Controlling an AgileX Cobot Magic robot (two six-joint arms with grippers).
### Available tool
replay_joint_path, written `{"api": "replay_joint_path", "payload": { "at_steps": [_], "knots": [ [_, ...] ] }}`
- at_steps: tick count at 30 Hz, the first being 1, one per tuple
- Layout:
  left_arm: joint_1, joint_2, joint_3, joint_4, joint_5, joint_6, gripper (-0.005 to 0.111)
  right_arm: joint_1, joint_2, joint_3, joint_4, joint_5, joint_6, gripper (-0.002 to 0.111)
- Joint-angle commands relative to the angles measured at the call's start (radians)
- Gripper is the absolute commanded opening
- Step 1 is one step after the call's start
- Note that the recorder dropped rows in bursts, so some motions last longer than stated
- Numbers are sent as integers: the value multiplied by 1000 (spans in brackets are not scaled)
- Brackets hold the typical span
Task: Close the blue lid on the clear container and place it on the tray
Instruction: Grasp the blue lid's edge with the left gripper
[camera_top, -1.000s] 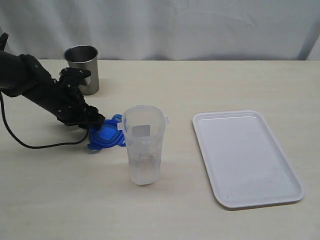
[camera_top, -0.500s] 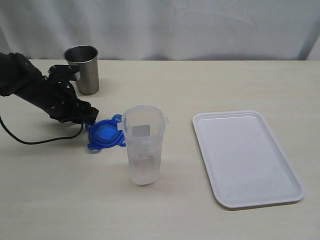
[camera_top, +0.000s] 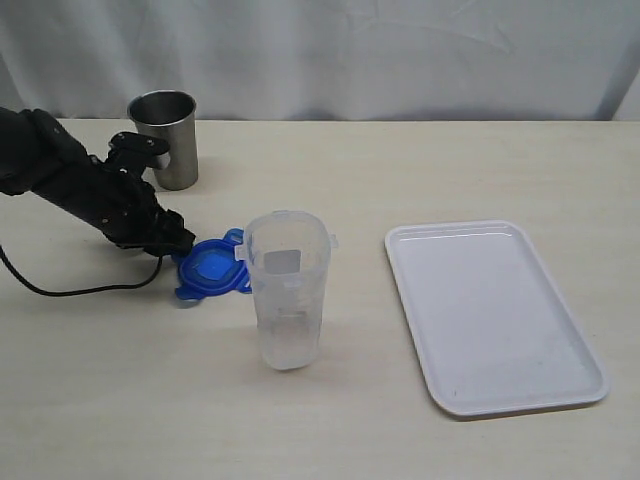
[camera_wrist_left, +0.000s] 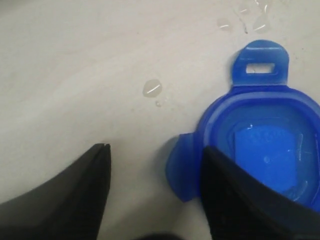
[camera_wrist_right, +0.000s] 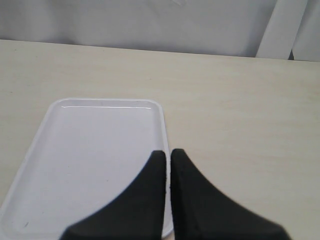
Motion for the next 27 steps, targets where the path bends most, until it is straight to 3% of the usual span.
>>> {"api": "replay_joint_path", "payload": {
  "at_steps": [1, 3, 11, 27],
  "knots": [
    [-2, 0, -7, -19, 2, 2, 42, -4, -5, 2, 2, -1, -8, 4],
    [-2, 0, -7, -19, -2, 2, 27, -4, -5, 2, 2, -1, -8, 4],
    [-2, 0, -7, -33, -16, 13, 0, -4, -5, 2, 2, -1, -8, 4],
    [-2, -2, -7, -22, 3, 25, 0, -4, -5, 2, 2, -1, -8, 4]
  ]
}}
